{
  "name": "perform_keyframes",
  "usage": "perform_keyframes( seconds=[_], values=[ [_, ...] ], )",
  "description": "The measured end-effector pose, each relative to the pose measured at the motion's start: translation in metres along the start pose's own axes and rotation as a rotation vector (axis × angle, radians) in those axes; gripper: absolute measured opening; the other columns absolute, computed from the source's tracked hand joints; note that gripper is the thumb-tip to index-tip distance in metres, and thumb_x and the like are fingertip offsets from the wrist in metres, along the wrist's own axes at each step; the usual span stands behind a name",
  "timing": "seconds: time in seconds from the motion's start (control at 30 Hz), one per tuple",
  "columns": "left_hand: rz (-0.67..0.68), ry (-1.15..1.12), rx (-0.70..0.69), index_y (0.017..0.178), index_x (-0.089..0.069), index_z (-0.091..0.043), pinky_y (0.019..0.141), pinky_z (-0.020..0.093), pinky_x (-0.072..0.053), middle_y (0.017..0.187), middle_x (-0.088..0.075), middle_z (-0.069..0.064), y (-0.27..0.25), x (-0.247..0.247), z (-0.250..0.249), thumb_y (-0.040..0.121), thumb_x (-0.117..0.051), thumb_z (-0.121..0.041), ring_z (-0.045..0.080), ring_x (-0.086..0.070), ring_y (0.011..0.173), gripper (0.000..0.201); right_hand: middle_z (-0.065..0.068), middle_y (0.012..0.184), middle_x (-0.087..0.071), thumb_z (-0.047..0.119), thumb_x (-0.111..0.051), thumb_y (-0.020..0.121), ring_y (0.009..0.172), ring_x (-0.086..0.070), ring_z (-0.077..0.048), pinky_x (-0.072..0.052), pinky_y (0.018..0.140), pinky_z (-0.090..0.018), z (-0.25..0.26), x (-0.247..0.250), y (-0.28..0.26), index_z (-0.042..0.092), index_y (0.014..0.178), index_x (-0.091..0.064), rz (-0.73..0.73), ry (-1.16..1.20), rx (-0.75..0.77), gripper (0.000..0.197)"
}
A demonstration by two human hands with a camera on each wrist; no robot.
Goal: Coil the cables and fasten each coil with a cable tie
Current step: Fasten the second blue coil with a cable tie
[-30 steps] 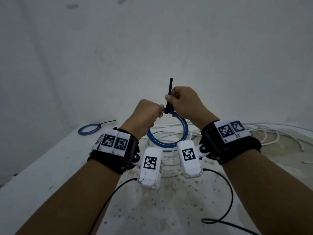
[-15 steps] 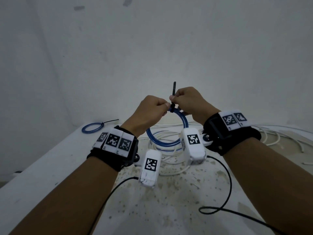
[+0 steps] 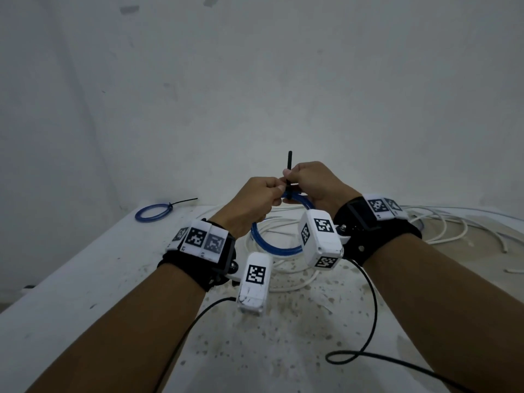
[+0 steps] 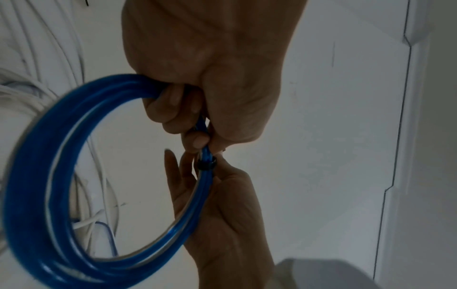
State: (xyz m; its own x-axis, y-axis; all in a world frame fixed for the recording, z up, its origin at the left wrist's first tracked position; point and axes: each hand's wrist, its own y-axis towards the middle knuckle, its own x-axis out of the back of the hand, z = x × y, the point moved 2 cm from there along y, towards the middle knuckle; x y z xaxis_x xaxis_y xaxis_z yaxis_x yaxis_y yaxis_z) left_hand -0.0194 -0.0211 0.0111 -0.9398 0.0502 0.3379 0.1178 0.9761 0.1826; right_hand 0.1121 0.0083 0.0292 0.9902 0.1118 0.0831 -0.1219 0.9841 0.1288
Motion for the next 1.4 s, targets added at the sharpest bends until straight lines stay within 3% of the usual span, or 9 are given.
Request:
perform_keyframes(
  seconds=[0.2, 0.3, 0.53, 0.67, 0.83, 1.0, 1.1, 1.23, 1.4],
  values=[
    [-0.058, 0.168, -0.048, 0.085, -0.06, -0.002, 0.036, 0.012, -0.024, 0.065, -0.046, 0.004, 0.001, -0.007, 0.009, 0.102, -0.047, -0.018, 0.0, -0.036, 0.031, 0.028, -0.029, 0.093, -0.064, 0.008, -0.057, 0.097, 0.086, -0.068, -0.04, -0.056, 0.084, -0.057, -0.02, -0.006, 0.003, -0.004, 0.076, -0.057, -0.068, -0.075, -0.07, 0.024],
    [-0.095, 0.204, -0.043, 0.089, -0.066, 0.003, 0.042, 0.017, -0.026, 0.063, -0.047, 0.003, 0.004, -0.007, 0.009, 0.1, -0.048, -0.02, 0.002, -0.035, 0.035, 0.031, -0.024, 0.087, -0.064, 0.013, -0.058, 0.098, 0.07, -0.068, -0.028, -0.061, 0.072, -0.048, -0.022, -0.006, 0.004, -0.004, 0.088, -0.059, -0.05, -0.027, -0.072, 0.019],
    [-0.147, 0.32, -0.125, 0.053, -0.039, -0.014, 0.054, 0.028, -0.028, 0.051, -0.035, -0.002, 0.005, -0.017, 0.015, 0.1, -0.048, -0.038, 0.012, -0.031, 0.048, 0.053, -0.007, 0.082, -0.063, 0.011, -0.057, 0.096, 0.064, -0.064, -0.018, -0.059, 0.063, -0.032, -0.029, -0.002, 0.002, 0.009, 0.084, -0.059, -0.009, -0.084, -0.146, 0.012],
    [-0.051, 0.276, -0.071, 0.079, -0.066, -0.007, 0.06, 0.028, -0.036, 0.067, -0.053, 0.001, 0.007, -0.018, 0.019, 0.099, -0.051, -0.03, 0.013, -0.045, 0.062, 0.034, -0.014, 0.086, -0.068, 0.011, -0.061, 0.096, 0.063, -0.069, -0.02, -0.062, 0.069, -0.04, -0.028, 0.006, 0.001, -0.006, 0.1, -0.063, -0.028, -0.082, -0.141, 0.017],
    [0.104, 0.395, -0.041, 0.093, -0.058, -0.015, 0.057, 0.026, -0.038, 0.081, -0.057, 0.002, 0.005, -0.011, 0.018, 0.103, -0.042, -0.032, 0.016, -0.05, 0.071, 0.026, -0.022, 0.098, -0.07, 0.012, -0.061, 0.096, 0.075, -0.069, -0.03, -0.06, 0.076, -0.045, -0.028, 0.004, 0.001, 0.003, 0.079, -0.057, -0.048, -0.108, -0.106, 0.02],
    [0.147, 0.435, -0.062, 0.09, -0.053, -0.015, 0.059, 0.024, -0.033, 0.081, -0.056, -0.004, 0.001, -0.007, 0.016, 0.105, -0.036, -0.027, 0.01, -0.045, 0.067, 0.025, -0.028, 0.097, -0.068, 0.012, -0.063, 0.095, 0.081, -0.07, -0.04, -0.058, 0.078, -0.055, -0.034, -0.005, 0.001, 0.003, 0.075, -0.058, -0.067, -0.102, -0.093, 0.022],
    [0.096, 0.341, -0.056, 0.092, -0.057, -0.013, 0.054, 0.025, -0.034, 0.074, -0.058, -0.002, 0.003, -0.007, 0.019, 0.105, -0.037, -0.028, 0.01, -0.045, 0.059, 0.028, -0.03, 0.1, -0.066, 0.011, -0.063, 0.095, 0.074, -0.066, -0.035, -0.061, 0.068, -0.046, -0.034, -0.008, 0.001, 0.001, 0.074, -0.057, -0.069, -0.044, -0.083, 0.023],
    [0.03, 0.291, -0.124, 0.074, -0.055, -0.015, 0.051, 0.024, -0.031, 0.06, -0.05, -0.003, 0.005, -0.004, 0.019, 0.101, -0.046, -0.037, 0.006, -0.04, 0.048, 0.036, -0.009, 0.093, -0.066, 0.003, -0.058, 0.095, 0.072, -0.066, -0.026, -0.06, 0.067, -0.038, -0.029, -0.009, 0.001, -0.001, 0.09, -0.061, -0.034, 0.027, -0.112, 0.007],
    [0.046, 0.22, -0.154, 0.066, -0.052, -0.011, 0.049, 0.026, -0.026, 0.051, -0.041, -0.004, 0.006, -0.006, 0.018, 0.103, -0.045, -0.029, 0.007, -0.032, 0.043, 0.041, -0.02, 0.084, -0.063, 0.01, -0.061, 0.096, 0.065, -0.064, -0.027, -0.061, 0.065, -0.039, -0.022, -0.008, 0.003, -0.005, 0.094, -0.062, -0.086, 0.035, -0.089, 0.015]
  ],
)
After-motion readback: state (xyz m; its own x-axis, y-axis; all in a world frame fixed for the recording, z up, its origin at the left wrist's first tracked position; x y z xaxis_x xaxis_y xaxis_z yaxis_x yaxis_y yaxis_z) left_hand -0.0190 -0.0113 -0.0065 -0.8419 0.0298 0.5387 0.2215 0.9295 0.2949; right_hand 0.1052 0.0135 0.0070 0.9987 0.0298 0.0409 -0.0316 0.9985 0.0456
